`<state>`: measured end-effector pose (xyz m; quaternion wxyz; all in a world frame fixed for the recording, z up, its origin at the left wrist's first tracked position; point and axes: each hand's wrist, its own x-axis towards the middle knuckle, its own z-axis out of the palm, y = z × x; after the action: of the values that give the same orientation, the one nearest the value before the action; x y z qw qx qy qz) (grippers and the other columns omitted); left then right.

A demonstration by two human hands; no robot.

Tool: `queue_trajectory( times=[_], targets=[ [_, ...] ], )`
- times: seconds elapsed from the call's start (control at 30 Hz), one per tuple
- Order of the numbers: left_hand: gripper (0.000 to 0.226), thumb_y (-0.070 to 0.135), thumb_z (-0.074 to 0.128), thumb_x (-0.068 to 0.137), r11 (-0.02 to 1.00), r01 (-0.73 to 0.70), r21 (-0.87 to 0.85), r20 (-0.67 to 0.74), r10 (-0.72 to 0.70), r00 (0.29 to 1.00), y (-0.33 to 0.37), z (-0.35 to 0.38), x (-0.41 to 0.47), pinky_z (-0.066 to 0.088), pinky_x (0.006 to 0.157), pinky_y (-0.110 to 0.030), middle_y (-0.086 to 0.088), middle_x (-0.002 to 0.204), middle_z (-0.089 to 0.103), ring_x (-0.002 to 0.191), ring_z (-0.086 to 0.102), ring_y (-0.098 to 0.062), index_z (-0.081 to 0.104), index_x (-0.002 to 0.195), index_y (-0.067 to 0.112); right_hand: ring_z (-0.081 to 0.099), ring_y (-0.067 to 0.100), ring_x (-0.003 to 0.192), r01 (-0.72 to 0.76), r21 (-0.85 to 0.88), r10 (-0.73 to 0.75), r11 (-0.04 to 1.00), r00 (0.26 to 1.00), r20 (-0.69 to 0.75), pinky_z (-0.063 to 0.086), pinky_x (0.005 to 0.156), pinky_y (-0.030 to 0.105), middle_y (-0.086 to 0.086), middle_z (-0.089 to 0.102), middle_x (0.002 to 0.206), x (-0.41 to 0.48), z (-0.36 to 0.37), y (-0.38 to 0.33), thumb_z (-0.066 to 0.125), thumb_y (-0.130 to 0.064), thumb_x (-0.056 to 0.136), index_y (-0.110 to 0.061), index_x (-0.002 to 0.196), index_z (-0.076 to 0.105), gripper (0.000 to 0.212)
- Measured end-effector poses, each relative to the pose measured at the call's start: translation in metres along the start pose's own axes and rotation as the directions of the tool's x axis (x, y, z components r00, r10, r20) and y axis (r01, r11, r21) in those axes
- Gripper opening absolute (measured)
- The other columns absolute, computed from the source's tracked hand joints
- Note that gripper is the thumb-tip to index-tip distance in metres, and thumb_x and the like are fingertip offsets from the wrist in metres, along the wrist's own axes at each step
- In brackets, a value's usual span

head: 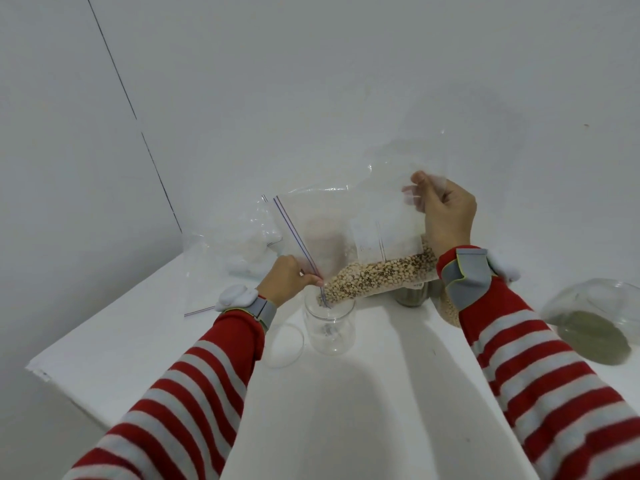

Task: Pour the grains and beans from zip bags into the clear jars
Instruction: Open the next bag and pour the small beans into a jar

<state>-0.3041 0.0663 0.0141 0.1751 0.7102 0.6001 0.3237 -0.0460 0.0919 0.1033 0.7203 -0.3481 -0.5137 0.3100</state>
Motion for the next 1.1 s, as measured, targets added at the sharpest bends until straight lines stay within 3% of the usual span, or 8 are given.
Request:
queue_trajectory(
  times=[0.17,0.33,0.5,0.67,0.77,0.9,1.0,1.1],
  targets=[
    [0.018,0.02,0.088,0.065,0.997,0.07,-0.034,-0.001,-0.07,0.998,-0.002,0.008,-0.001,0.049,0.072,-0.04,-0.017,0.079,0.073,0.081,0.064,-0.033,0.08,0.078,0.009,0.072,0.012,0.077,-0.005,-0.008,0.005,1.0,1.0,0.029,0.057,0.067,0.023,0.006,0.072,0.08,0.0,0.007,0.004,0.064,-0.019,0.096,-0.006,0.094,0.074,0.016],
    [0.014,0.015,0.084,0.07,0.996,0.052,-0.069,-0.034,-0.055,0.998,-0.002,0.013,-0.002,0.043,0.062,-0.011,-0.008,0.08,0.074,0.072,0.063,-0.014,0.079,0.081,0.007,0.072,0.015,0.078,0.007,-0.016,-0.006,1.0,0.999,0.049,0.059,0.07,0.028,0.002,0.072,0.078,0.003,0.01,0.001,0.066,-0.019,0.094,-0.001,0.101,0.074,0.021],
    [0.012,0.014,0.083,0.073,0.992,0.053,-0.118,-0.055,-0.06,0.997,-0.001,0.009,-0.002,0.041,0.058,-0.008,-0.007,0.074,0.072,0.065,0.059,-0.006,0.079,0.082,0.007,0.072,0.016,0.08,0.096,-0.17,-0.087,0.981,0.995,0.056,0.059,0.079,0.046,-0.008,0.074,0.08,0.005,0.007,0.006,0.062,-0.035,0.095,-0.029,0.091,0.074,0.013],
    [0.012,0.01,0.082,0.074,0.985,0.066,-0.158,-0.017,-0.069,0.997,0.002,0.009,0.001,0.042,0.062,-0.004,0.005,0.071,0.068,0.062,0.058,0.012,0.077,0.082,0.003,0.062,0.02,0.064,0.385,-0.58,-0.421,0.718,0.904,0.08,0.047,0.057,0.031,-0.005,0.067,0.073,0.003,0.007,0.012,0.042,-0.039,0.099,-0.018,0.091,0.066,0.033],
    [0.01,0.009,0.082,0.073,0.983,0.077,-0.168,-0.024,-0.082,0.996,0.001,0.009,0.003,0.043,0.064,-0.004,0.002,0.073,0.069,0.063,0.059,0.012,0.077,0.08,0.004,0.051,0.026,0.052,0.367,-0.676,-0.413,0.639,0.905,0.101,0.04,0.05,0.034,0.005,0.053,0.058,0.003,0.009,0.013,0.029,-0.05,0.099,-0.007,0.097,0.063,0.054],
    [0.011,0.01,0.082,0.074,0.987,0.078,-0.139,-0.035,-0.083,0.996,0.002,0.012,0.004,0.045,0.065,-0.008,-0.004,0.078,0.071,0.068,0.06,0.003,0.077,0.081,0.004,0.042,0.014,0.049,0.247,-0.538,-0.248,0.806,0.966,0.072,0.037,0.053,0.031,-0.005,0.041,0.056,0.005,0.014,0.011,0.035,-0.042,0.104,-0.002,0.1,0.056,0.045],
    [0.012,0.011,0.081,0.075,0.989,0.084,-0.124,-0.024,-0.087,0.996,0.0,0.015,0.003,0.044,0.064,-0.008,-0.003,0.077,0.07,0.069,0.06,-0.001,0.076,0.082,0.002,0.04,0.0,0.05,0.144,-0.415,-0.13,0.898,0.99,0.062,0.033,0.055,0.019,-0.01,0.04,0.06,0.011,0.016,0.002,0.043,-0.041,0.104,-0.008,0.082,0.054,0.04],
    [0.012,0.013,0.08,0.077,0.988,0.095,-0.12,-0.031,-0.099,0.995,-0.004,0.016,0.002,0.039,0.059,-0.005,0.002,0.069,0.065,0.066,0.055,-0.005,0.076,0.082,0.003,0.034,0.003,0.051,-0.019,-0.293,0.024,0.956,1.0,0.015,0.03,0.053,0.019,-0.008,0.035,0.059,0.021,0.014,-0.004,0.053,-0.047,0.097,-0.014,0.071,0.052,0.042]
  ],
)
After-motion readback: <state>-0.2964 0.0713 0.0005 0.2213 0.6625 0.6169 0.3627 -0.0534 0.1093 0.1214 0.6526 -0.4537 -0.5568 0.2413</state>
